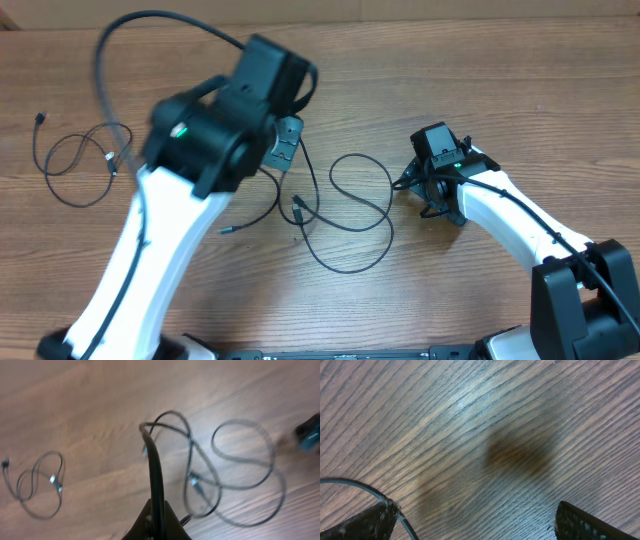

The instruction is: Untangle cables

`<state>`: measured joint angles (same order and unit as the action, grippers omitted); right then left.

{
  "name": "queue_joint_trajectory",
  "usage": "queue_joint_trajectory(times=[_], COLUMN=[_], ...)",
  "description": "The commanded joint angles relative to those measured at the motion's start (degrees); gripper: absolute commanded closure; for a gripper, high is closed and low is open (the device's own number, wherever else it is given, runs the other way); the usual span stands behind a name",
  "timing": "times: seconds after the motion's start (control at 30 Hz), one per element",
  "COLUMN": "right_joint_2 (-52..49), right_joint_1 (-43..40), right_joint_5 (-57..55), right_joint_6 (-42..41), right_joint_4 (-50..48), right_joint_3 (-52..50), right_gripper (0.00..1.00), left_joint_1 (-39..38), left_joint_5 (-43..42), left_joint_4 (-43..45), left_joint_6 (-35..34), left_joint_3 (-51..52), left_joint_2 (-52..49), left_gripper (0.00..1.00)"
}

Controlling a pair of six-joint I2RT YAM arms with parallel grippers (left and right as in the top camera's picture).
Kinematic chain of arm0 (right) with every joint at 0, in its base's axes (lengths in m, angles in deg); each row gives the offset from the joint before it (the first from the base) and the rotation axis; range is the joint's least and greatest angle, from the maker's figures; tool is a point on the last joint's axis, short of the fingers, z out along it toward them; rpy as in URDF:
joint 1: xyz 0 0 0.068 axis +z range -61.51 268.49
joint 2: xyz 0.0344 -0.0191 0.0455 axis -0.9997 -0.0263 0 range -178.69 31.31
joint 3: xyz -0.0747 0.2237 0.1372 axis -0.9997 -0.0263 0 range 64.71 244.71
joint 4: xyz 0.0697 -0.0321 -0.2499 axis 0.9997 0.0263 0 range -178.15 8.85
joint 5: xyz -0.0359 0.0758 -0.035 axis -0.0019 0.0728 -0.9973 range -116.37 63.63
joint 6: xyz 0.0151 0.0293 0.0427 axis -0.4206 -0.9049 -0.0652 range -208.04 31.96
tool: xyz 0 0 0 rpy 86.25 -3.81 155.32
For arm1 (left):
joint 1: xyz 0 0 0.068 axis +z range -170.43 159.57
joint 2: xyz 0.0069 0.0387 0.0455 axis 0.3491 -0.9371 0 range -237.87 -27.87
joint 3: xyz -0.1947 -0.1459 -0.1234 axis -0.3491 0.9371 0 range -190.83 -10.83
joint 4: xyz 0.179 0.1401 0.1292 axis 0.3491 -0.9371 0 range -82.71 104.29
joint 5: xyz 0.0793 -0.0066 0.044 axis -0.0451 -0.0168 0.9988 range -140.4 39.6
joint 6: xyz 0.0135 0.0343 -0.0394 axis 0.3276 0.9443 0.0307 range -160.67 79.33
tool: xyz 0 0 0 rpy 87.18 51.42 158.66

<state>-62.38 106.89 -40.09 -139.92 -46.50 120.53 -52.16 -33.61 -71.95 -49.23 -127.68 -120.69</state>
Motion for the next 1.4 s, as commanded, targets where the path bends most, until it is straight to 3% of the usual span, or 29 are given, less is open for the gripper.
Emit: queue_joint_trajectory(times=[0.0, 0.17, 0.3, 0.4, 0.63, 0.67, 0.73, 0.87, 1.13, 1.37], right_joint_2=[0.9, 0.9, 0.9, 0.9, 0.9, 0.9, 0.9, 0.9, 0.9, 0.9], right_joint_1=[-0.2, -0.2, -0.2, -0.2, -0.2, -0.2, -0.2, -0.2, -0.2, -0.2], right_joint_5=[-0.1, -0.1, -0.1, -0.1, -0.1, -0.1, -0.1, -0.1, -0.1, -0.1], right_joint_6=[-0.4, -0.4, -0.4, -0.4, -0.4, -0.4, -0.4, -0.4, -0.4, -0.4], right_joint_4=[-0.2, -0.2, -0.2, -0.2, -0.4, -0.4, -0.4, -0.4, -0.4, -0.4], right_joint_3=[-0.3, -0.3, -0.3, -0.3, -0.3, -0.3, -0.3, -0.3, -0.3, -0.3], right_gripper=[0.00, 0.00, 0.00, 0.00, 0.00, 0.00, 0.00, 0.00, 0.00, 0.00], left_joint_1=[0.3, 0.3, 0.4, 0.4, 1.3, 1.6, 2.0, 2.5, 2.4, 4.0], left_joint_5=[2.1, 3.1, 3.1, 2.8, 0.5, -1.7, -6.2, -13.6, -16.4, -16.3], left_joint_4=[-2.2, -4.9, -5.6, -5.9, -6.5, -6.4, -6.1, -5.0, -3.4, 0.9], left_joint_6=[0.2, -2.3, -2.9, -3.7, -5.9, -5.9, -5.8, -5.8, -5.9, -12.2], left_joint_3=[0.1, 0.1, 0.1, 0.1, 0.2, 0.2, 0.2, 0.2, 0.9, 6.6], left_joint_2=[-4.8, -11.6, -16.3, -18.9, -21.8, -21.9, -22.2, -22.2, -22.2, -22.3], left_gripper=[0.96, 0.90, 0.61, 0.34, 0.18, 0.18, 0.31, 0.93, 0.96, 0.96])
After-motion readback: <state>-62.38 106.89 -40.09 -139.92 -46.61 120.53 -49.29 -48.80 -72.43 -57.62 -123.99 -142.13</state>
